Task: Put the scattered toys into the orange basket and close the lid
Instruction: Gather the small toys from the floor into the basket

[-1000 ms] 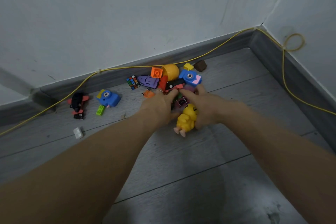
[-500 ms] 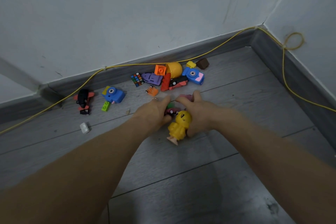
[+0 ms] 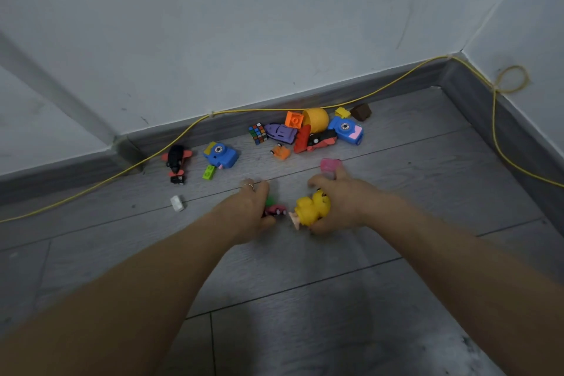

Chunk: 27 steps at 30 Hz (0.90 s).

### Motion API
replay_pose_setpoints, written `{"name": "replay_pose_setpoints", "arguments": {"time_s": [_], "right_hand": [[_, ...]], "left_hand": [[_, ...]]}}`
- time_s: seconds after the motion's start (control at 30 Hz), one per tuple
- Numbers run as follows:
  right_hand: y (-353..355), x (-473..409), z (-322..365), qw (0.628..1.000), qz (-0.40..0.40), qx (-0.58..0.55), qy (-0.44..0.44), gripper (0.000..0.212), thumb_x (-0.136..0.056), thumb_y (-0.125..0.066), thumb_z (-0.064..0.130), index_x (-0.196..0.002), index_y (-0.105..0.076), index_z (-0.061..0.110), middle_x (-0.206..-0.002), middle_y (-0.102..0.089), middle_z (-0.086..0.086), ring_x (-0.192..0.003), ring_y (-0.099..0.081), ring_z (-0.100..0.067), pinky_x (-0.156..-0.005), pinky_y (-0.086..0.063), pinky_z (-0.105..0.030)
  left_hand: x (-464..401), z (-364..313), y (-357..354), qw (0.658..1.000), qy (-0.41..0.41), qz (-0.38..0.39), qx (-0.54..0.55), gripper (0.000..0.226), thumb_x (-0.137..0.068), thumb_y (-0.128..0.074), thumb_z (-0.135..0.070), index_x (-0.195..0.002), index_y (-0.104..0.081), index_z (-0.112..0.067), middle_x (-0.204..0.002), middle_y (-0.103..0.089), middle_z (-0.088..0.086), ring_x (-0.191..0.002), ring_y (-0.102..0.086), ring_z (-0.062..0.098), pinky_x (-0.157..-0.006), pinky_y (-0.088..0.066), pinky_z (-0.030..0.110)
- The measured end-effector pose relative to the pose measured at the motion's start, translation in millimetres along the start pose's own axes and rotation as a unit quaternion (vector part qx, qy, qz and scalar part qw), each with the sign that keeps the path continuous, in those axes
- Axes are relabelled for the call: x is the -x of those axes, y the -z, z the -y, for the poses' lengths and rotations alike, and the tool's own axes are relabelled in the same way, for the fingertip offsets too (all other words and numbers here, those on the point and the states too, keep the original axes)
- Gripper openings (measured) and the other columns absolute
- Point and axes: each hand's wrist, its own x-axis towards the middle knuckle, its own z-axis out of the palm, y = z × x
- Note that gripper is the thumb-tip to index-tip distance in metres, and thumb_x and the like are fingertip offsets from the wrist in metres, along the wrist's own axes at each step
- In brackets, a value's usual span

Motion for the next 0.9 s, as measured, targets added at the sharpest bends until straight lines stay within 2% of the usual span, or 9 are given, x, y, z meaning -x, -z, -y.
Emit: {"name": "replay_pose_setpoints", "arguments": {"time_s": [0.07, 0.13, 0.2, 0.27, 0.4, 0.5, 0.6, 0.77, 0.9], "right_hand": [[-1, -1, -2, 0.998, -0.056, -0.007, 0.004, 0.070, -0.071, -0.074, 0.059, -0.130, -0.047, 0.033, -0.144, -0.034, -0.006, -0.121, -0.051, -0.026, -0.094, -0.047, -0.037], [0, -3, -7, 0.996, -0.094, 0.000, 0.001, 0.063, -0.074, -0.071, 0.062, -0.125, -0.051, 0.032, -0.140, -0.037, -0.006, -0.121, -0.051, -0.026, -0.093, -0.047, -0.038], [2, -4, -13, 0.992, -0.124, 0.001, -0.006, 0.062, -0.075, -0.070, 0.062, -0.126, -0.049, 0.033, -0.131, -0.037, -0.007, -0.111, -0.055, -0.028, -0.086, -0.050, -0.038], [3, -5, -20, 0.988, -0.155, 0.000, -0.011, 0.062, -0.077, -0.069, 0.060, -0.130, -0.045, 0.035, -0.133, -0.032, -0.007, -0.104, -0.057, -0.027, -0.082, -0.052, -0.038], [4, -16, -28, 0.989, -0.147, 0.017, 0.006, 0.067, -0.084, -0.061, 0.061, -0.143, -0.035, 0.041, -0.153, -0.021, -0.006, -0.122, -0.052, -0.030, -0.089, -0.050, -0.041], [5, -24, -26, 0.989, -0.140, 0.006, 0.037, 0.074, -0.085, -0.062, 0.059, -0.149, -0.030, 0.041, -0.152, -0.028, 0.002, -0.129, -0.046, -0.023, -0.092, -0.049, -0.039], [-1, -26, -24, 0.985, -0.163, -0.023, 0.056, 0.071, -0.082, -0.065, 0.057, -0.145, -0.037, 0.038, -0.141, -0.039, 0.006, -0.120, -0.051, -0.020, -0.086, -0.051, -0.038], [-17, -23, -21, 0.974, -0.208, -0.078, 0.037, 0.051, -0.079, -0.067, 0.055, -0.123, -0.057, 0.031, -0.118, -0.046, 0.004, -0.099, -0.058, -0.019, -0.077, -0.050, -0.034], [-23, -19, -19, 0.972, -0.214, -0.095, 0.018, 0.050, -0.078, -0.070, 0.051, -0.121, -0.059, 0.028, -0.115, -0.043, -0.002, -0.098, -0.056, -0.022, -0.077, -0.046, -0.030]], "left_hand": [[1, -6, -3, 1.000, 0.011, -0.010, -0.016, 0.069, -0.093, -0.057, -0.045, -0.144, -0.023, -0.013, -0.149, -0.024, 0.022, -0.102, -0.061, 0.028, -0.082, -0.053, 0.035], [0, -12, -5, 0.999, 0.023, -0.021, -0.033, 0.071, -0.092, -0.058, -0.047, -0.143, -0.024, -0.012, -0.150, -0.022, 0.021, -0.099, -0.062, 0.027, -0.082, -0.055, 0.037], [-3, -17, -4, 0.998, 0.029, -0.025, -0.046, 0.069, -0.093, -0.057, -0.048, -0.141, -0.024, -0.011, -0.148, -0.025, 0.020, -0.100, -0.062, 0.028, -0.080, -0.056, 0.039], [-5, -20, -1, 0.998, 0.025, -0.022, -0.054, 0.064, -0.095, -0.054, -0.046, -0.141, -0.022, -0.014, -0.147, -0.028, 0.020, -0.099, -0.063, 0.029, -0.079, -0.057, 0.041], [-8, -22, 4, 0.997, 0.006, 0.013, -0.074, 0.059, -0.101, -0.043, -0.041, -0.150, -0.012, -0.027, -0.156, -0.017, 0.021, -0.106, -0.062, 0.033, -0.083, -0.056, 0.044], [-7, -20, 4, 0.995, -0.012, 0.026, -0.093, 0.053, -0.104, -0.040, -0.029, -0.149, -0.012, -0.036, -0.158, -0.010, 0.025, -0.107, -0.062, 0.036, -0.083, -0.056, 0.043], [-7, -18, 1, 0.994, -0.019, 0.040, -0.102, 0.068, -0.100, -0.049, -0.013, -0.149, -0.010, -0.040, -0.157, -0.009, 0.027, -0.110, -0.060, 0.039, -0.084, -0.054, 0.042], [-7, -18, -6, 0.998, -0.009, 0.019, -0.052, 0.045, -0.105, -0.039, -0.021, -0.143, -0.020, -0.036, -0.150, -0.022, 0.031, -0.103, -0.061, 0.036, -0.076, -0.051, 0.038], [0, -17, -11, 0.992, 0.003, -0.054, 0.111, 0.024, -0.104, -0.039, -0.028, -0.127, -0.041, -0.022, -0.114, -0.052, 0.022, -0.082, -0.056, 0.029, -0.069, -0.046, 0.034]]}}
